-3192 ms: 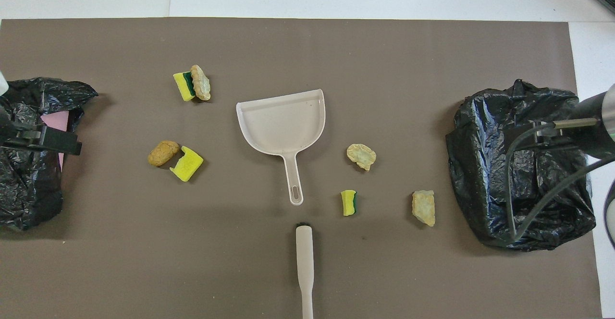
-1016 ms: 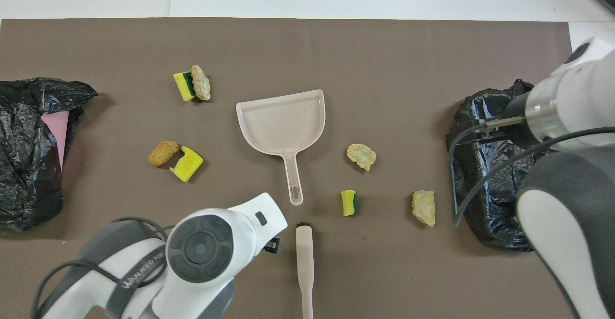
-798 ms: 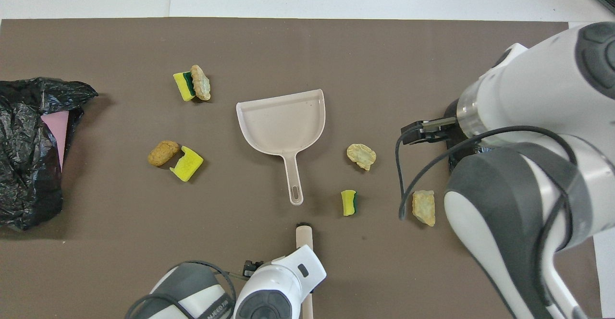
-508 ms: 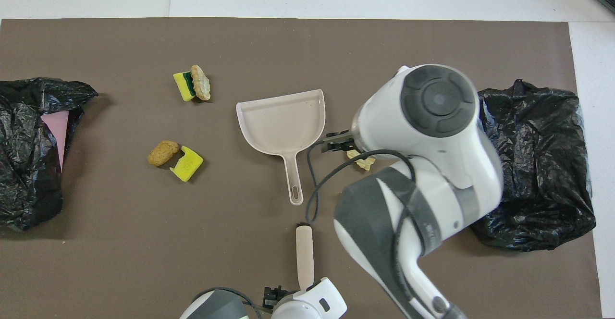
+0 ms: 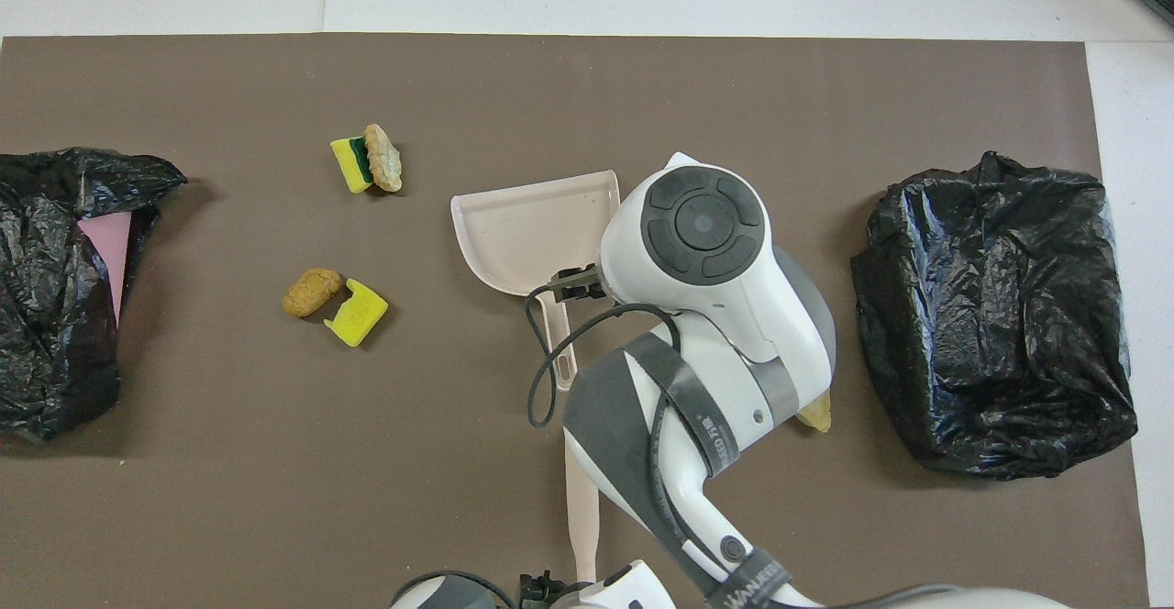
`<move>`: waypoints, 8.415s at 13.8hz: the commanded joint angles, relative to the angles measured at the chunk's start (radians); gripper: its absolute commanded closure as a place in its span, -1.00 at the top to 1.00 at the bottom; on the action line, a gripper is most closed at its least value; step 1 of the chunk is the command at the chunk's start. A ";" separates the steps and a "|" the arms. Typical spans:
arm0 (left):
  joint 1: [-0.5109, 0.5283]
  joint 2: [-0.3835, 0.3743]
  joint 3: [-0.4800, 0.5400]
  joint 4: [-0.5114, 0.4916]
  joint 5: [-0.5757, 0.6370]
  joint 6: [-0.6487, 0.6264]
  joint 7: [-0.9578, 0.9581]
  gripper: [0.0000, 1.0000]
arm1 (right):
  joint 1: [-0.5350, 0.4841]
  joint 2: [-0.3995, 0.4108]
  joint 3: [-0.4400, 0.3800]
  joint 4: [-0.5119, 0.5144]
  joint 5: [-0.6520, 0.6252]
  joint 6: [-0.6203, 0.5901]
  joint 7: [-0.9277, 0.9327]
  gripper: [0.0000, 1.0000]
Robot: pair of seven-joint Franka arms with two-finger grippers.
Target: Sweep and dump trash in bin
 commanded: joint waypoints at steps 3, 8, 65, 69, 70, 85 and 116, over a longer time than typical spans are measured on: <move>-0.014 -0.036 0.017 -0.001 -0.010 -0.038 -0.014 0.81 | 0.046 0.038 -0.005 -0.021 -0.036 0.037 0.039 0.96; -0.014 -0.051 0.017 0.001 -0.010 -0.060 -0.016 0.35 | 0.040 0.018 -0.005 -0.078 -0.045 0.068 0.030 0.52; 0.546 0.151 0.011 0.307 -0.195 -0.055 0.482 -1.00 | -0.086 -0.002 -0.008 -0.078 -0.162 0.002 -1.349 -1.00; 0.648 0.171 0.020 0.467 -0.152 -0.248 0.541 -1.00 | -0.076 -0.002 -0.008 -0.080 -0.162 0.000 -1.349 -1.00; 0.667 0.187 0.022 0.496 -0.122 -0.267 0.545 -1.00 | -0.076 -0.002 -0.010 -0.080 -0.162 0.000 -1.349 -1.00; 1.041 0.501 0.022 0.873 0.145 -0.252 1.236 -1.00 | -0.072 -0.005 -0.010 -0.081 -0.162 -0.010 -1.311 -1.00; 0.772 0.239 0.019 0.450 -0.079 -0.404 0.687 -1.00 | -0.072 -0.011 -0.010 -0.103 -0.163 0.014 -1.299 -1.00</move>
